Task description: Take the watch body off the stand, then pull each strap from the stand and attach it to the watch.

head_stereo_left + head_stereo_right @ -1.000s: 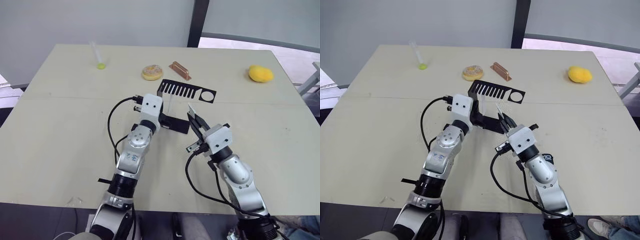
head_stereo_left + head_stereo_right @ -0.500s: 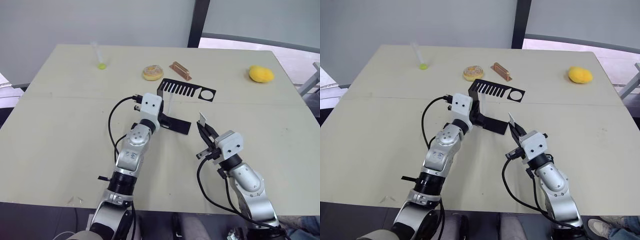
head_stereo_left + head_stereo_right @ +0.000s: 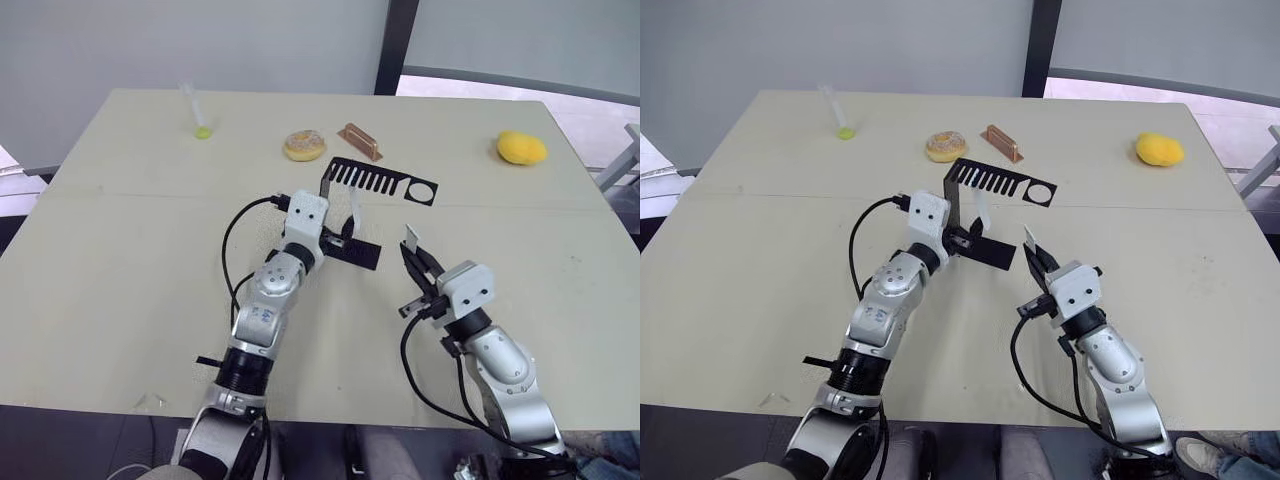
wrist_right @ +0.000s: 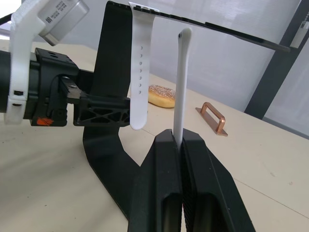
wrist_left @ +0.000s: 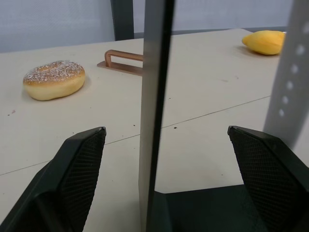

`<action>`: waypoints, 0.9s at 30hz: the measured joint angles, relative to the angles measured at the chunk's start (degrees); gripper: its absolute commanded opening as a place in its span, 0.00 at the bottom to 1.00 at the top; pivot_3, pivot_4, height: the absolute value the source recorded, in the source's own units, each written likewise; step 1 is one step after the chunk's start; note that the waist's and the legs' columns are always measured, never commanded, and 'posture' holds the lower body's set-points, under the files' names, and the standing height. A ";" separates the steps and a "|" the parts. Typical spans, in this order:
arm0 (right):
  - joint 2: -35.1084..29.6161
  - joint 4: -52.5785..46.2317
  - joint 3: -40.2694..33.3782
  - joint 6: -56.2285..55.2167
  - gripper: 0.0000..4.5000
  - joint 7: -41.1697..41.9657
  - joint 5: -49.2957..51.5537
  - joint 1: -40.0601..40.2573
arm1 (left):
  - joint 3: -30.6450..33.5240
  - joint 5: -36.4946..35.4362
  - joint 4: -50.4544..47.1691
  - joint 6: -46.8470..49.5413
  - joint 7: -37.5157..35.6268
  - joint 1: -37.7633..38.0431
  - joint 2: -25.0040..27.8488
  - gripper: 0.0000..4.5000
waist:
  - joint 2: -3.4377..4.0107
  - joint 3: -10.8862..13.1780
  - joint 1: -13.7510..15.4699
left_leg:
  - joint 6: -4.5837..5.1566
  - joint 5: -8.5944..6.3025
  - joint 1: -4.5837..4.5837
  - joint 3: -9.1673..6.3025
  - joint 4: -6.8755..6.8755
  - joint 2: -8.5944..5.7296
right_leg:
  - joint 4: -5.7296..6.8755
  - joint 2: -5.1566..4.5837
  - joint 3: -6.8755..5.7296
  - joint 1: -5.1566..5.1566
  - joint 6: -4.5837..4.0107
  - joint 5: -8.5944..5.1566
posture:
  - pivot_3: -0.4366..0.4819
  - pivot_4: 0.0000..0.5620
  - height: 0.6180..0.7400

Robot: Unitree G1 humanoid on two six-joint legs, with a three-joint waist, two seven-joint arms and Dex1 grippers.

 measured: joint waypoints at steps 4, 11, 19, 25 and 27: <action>-1.59 0.10 -0.89 0.00 0.00 2.99 3.13 0.38 | 0.54 -0.25 -6.03 3.14 -1.43 5.00 3.47 0.99 | 0.00 0.00 -0.17 | 0.00 0.00 0.03 0.00 0.00 0.02 | 0.05 0.00 0.01 0.00 0.00 0.00 | 0.48 0.27 1.00; -5.25 0.75 -2.65 1.71 0.00 11.32 11.89 0.39 | 6.44 -8.09 -17.98 6.38 -12.70 15.31 14.85 0.99 | 0.00 0.00 -0.13 | 0.02 -0.01 0.04 -0.03 0.01 0.03 | 0.05 -0.05 -0.01 0.04 -0.02 -0.01 | 0.48 0.27 1.00; -11.20 -0.42 -4.32 20.45 0.00 22.59 35.13 -1.02 | 22.24 -35.80 -22.15 15.04 -38.74 23.84 33.32 0.99 | 0.01 0.02 -0.60 | 0.29 -0.19 0.07 -0.13 -0.04 0.15 | 0.09 -0.07 -0.10 0.05 -0.21 -0.11 | 0.48 0.27 1.00; -11.21 -2.79 -2.11 36.24 0.00 24.71 50.83 -6.19 | 27.81 -55.33 -21.70 30.65 -47.34 20.83 42.04 0.99 | 0.04 0.05 0.06 | 0.39 -0.25 0.03 -0.47 0.01 -0.01 | 0.07 -0.27 -0.28 0.16 -0.23 -0.12 | 0.48 0.27 1.00; -10.07 -3.37 -0.40 39.25 0.00 24.73 52.93 -7.55 | 26.74 -58.91 -21.63 33.09 -46.68 18.21 40.74 0.99 | 0.02 0.03 0.08 | 0.43 -0.28 0.00 -0.52 0.02 -0.04 | 0.05 -0.28 -0.30 0.17 -0.20 -0.10 | 0.48 0.27 1.00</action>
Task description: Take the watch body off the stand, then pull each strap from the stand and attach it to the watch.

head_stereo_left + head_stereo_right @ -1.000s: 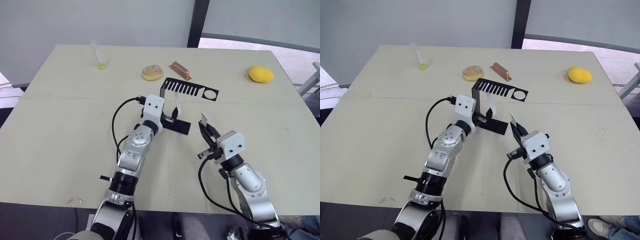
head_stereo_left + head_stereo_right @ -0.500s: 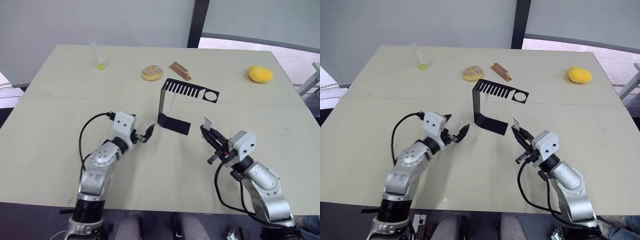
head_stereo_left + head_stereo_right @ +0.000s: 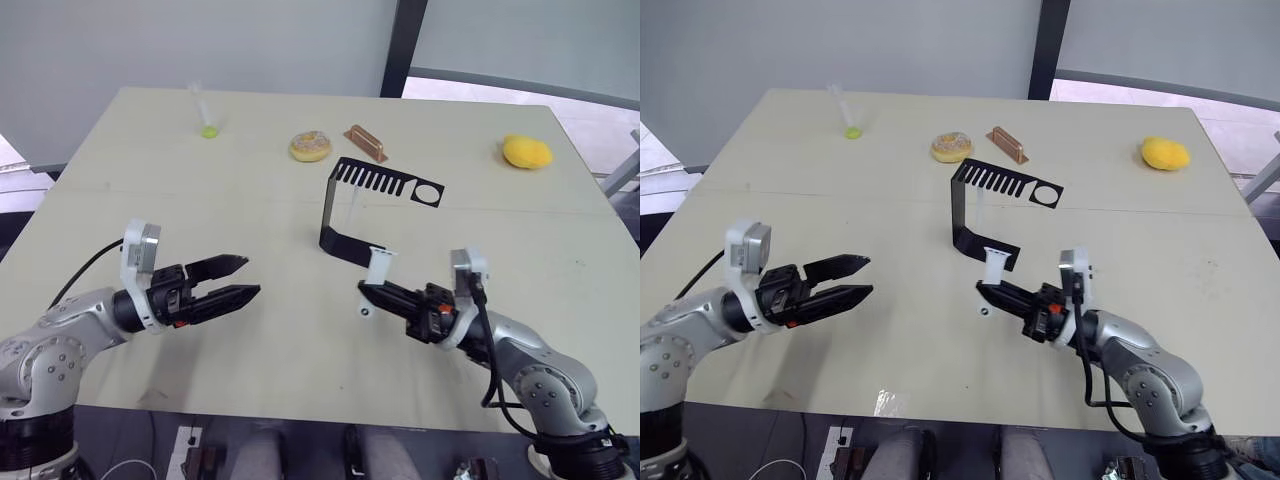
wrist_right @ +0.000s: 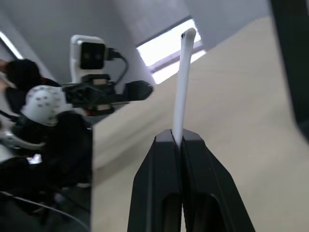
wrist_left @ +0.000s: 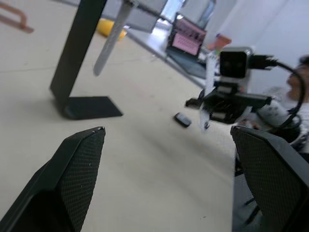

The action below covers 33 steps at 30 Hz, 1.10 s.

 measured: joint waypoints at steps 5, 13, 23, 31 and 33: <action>3.32 -0.02 2.09 5.71 0.00 -0.97 3.64 -2.77 | -4.65 -4.47 1.71 3.93 4.97 -6.02 -5.66 0.99 | 0.00 0.00 -0.34 | 0.01 -0.01 -0.04 0.03 0.04 0.02 | 0.01 0.07 0.02 -0.06 0.04 0.02 | 0.48 0.27 1.00; 7.78 1.30 1.73 9.87 0.00 -3.88 7.11 -6.77 | -7.99 -10.05 4.22 8.54 9.76 -10.35 -10.57 0.99 | 0.00 0.00 -0.42 | -0.04 0.02 -0.04 0.07 0.04 0.04 | 0.05 0.13 0.06 -0.11 0.04 0.02 | 0.48 0.27 1.00; 9.18 1.40 1.63 12.48 0.00 -4.43 8.57 -6.85 | -8.68 -14.92 4.23 10.14 14.04 -10.42 -13.70 0.38 | 0.00 0.00 -0.37 | -0.06 0.03 -0.06 0.08 0.05 0.03 | 0.03 0.15 0.07 -0.11 0.04 0.02 | 0.48 0.27 1.00; 9.40 1.39 1.61 13.45 0.00 -4.91 8.72 -6.85 | -10.17 -16.22 4.25 10.60 15.51 -10.41 -14.46 0.38 | 0.00 0.00 -0.39 | -0.06 0.03 -0.06 0.08 0.04 0.04 | 0.02 0.16 0.08 -0.12 0.03 0.02 | 0.48 0.27 1.00; 9.41 1.39 1.61 13.50 0.00 -4.94 8.72 -6.85 | -10.17 -16.29 4.25 10.60 15.60 -10.41 -14.55 0.38 | 0.00 0.00 -0.36 | -0.06 0.03 -0.06 0.08 0.04 0.03 | 0.01 0.17 0.08 -0.12 0.03 0.02 | 0.48 0.27 1.00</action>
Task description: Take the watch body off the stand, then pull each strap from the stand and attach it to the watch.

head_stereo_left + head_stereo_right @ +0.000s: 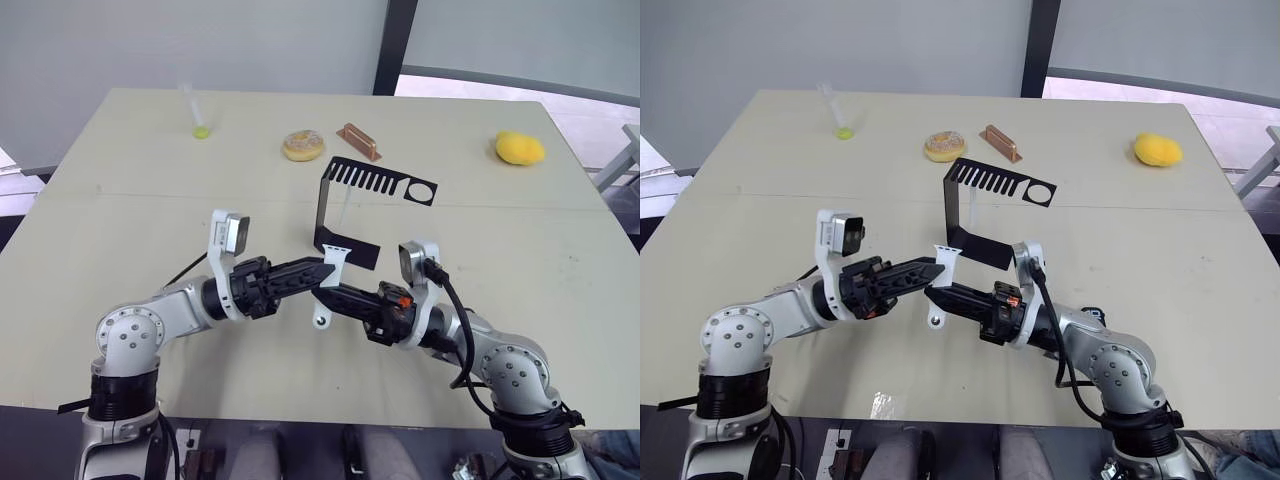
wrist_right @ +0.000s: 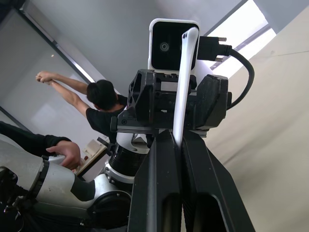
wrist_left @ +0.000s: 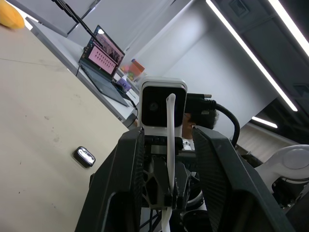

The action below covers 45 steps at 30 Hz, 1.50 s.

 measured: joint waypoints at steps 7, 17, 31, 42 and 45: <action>0.02 -0.01 0.00 0.06 0.00 -0.07 0.00 0.00 | -0.05 0.01 0.32 -0.45 0.60 0.00 -1.03 0.38 | 0.00 0.00 0.02 | 0.00 0.00 0.00 0.00 -0.01 0.00 | -0.02 0.00 0.00 0.00 0.00 0.00 | 0.48 0.27 1.00; 0.10 -0.01 0.01 0.05 0.00 -0.08 -0.05 0.01 | -0.81 0.03 1.84 -0.60 1.03 -0.01 -2.52 0.38 | 0.00 0.00 0.05 | 0.00 0.00 -0.01 0.00 -0.02 0.00 | -0.05 0.00 0.00 0.00 0.00 0.00 | 0.48 0.27 1.00; 0.42 -0.01 0.10 0.02 0.00 -0.07 -0.19 0.02 | -1.75 0.03 2.21 -1.66 1.02 -1.03 -3.44 0.38 | 0.00 0.00 0.01 | 0.00 0.00 -0.02 0.00 -0.04 0.01 | -0.09 0.00 0.00 0.00 0.00 0.00 | 0.48 0.27 1.00; 0.45 -0.01 0.09 -0.03 0.00 -0.07 -0.77 0.13 | -1.63 0.02 2.24 -1.65 0.97 -0.82 -2.52 0.32 | 0.00 0.00 0.03 | 0.00 0.00 -0.02 0.00 -0.04 0.01 | -0.11 0.00 0.01 0.00 0.00 0.00 | 0.48 0.27 1.00; 0.47 -0.01 0.09 -0.03 0.00 -0.07 -0.79 0.14 | -1.63 0.01 2.24 -1.66 0.97 -0.82 -2.55 0.07 | 0.00 0.00 0.02 | 0.00 0.00 -0.03 0.00 -0.05 0.01 | -0.12 0.00 0.01 0.00 0.00 0.00 | 0.48 0.27 1.00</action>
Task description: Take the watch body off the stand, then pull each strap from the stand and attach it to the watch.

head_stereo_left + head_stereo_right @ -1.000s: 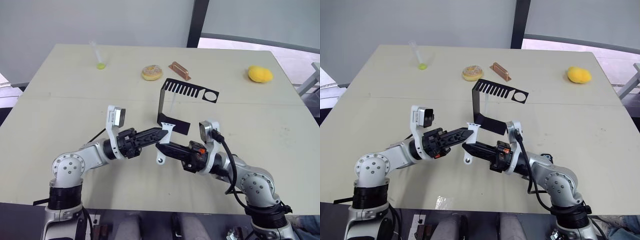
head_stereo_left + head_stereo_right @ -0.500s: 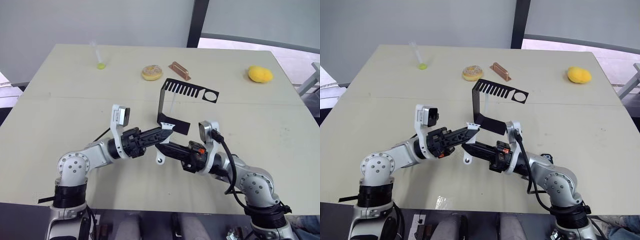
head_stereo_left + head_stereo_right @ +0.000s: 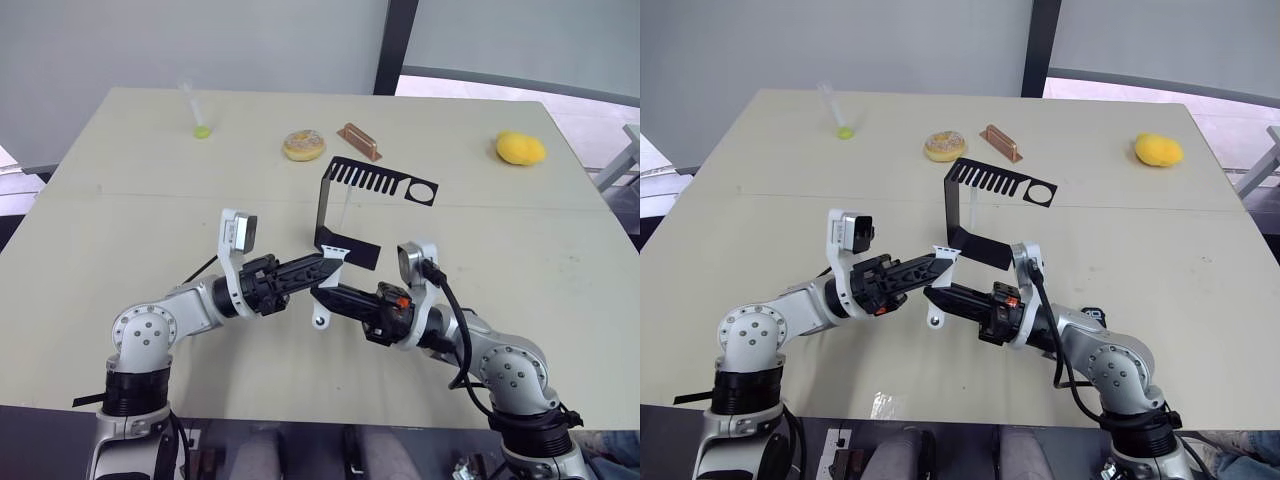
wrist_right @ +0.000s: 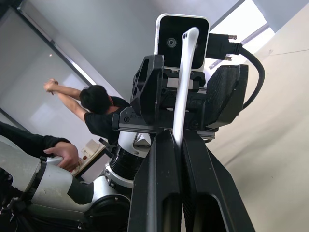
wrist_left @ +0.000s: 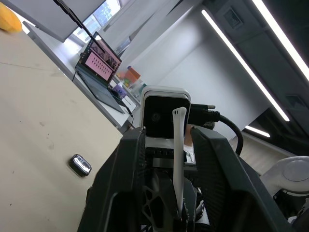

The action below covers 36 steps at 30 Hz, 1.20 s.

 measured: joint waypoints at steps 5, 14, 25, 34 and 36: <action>0.05 0.00 -0.02 -0.03 0.00 0.00 -0.44 0.02 | 0.00 -0.16 -0.01 0.00 -0.04 0.08 -0.07 0.02 | 0.00 0.00 -0.01 | 0.00 0.00 0.00 0.00 -0.01 0.00 | -0.01 0.00 0.00 0.00 0.00 0.00 | 0.48 0.27 1.00; 0.31 -0.03 0.08 -1.11 0.00 0.00 -2.94 0.03 | 0.02 -0.54 -0.07 -0.36 -0.04 0.42 -0.07 0.02 | 0.00 0.00 -0.01 | 0.00 0.00 -0.02 0.00 -0.03 0.00 | -0.09 0.00 -0.01 0.00 0.00 0.00 | 0.48 0.27 1.00; -12.02 -7.51 -12.02 -8.07 0.99 -1.49 -11.56 9.31 | 0.25 21.69 -8.92 -22.25 -9.11 6.21 10.61 0.00 | 0.02 0.02 0.17 | 0.00 0.00 -0.11 0.09 -0.28 -0.01 | -0.54 -0.01 0.01 0.01 0.03 0.02 | 0.48 0.27 1.00; -15.33 -6.28 -30.26 -34.21 0.99 1.41 -34.64 33.43 | 8.58 38.55 -4.73 -42.52 -16.84 18.84 19.71 0.00 | 0.03 0.02 0.34 | 0.00 0.03 0.10 0.25 -0.90 -0.03 | -0.86 -0.03 0.09 0.06 0.03 0.02 | 0.48 0.27 1.00; -14.43 -4.66 -33.92 -38.85 0.99 2.87 -36.64 38.79 | 10.50 39.94 -4.18 -44.59 -16.75 21.30 19.77 0.00 | 0.03 0.02 0.22 | 0.02 0.01 0.12 0.26 -0.92 -0.02 | -0.87 -0.06 0.10 0.09 0.03 0.02 | 0.48 0.27 1.00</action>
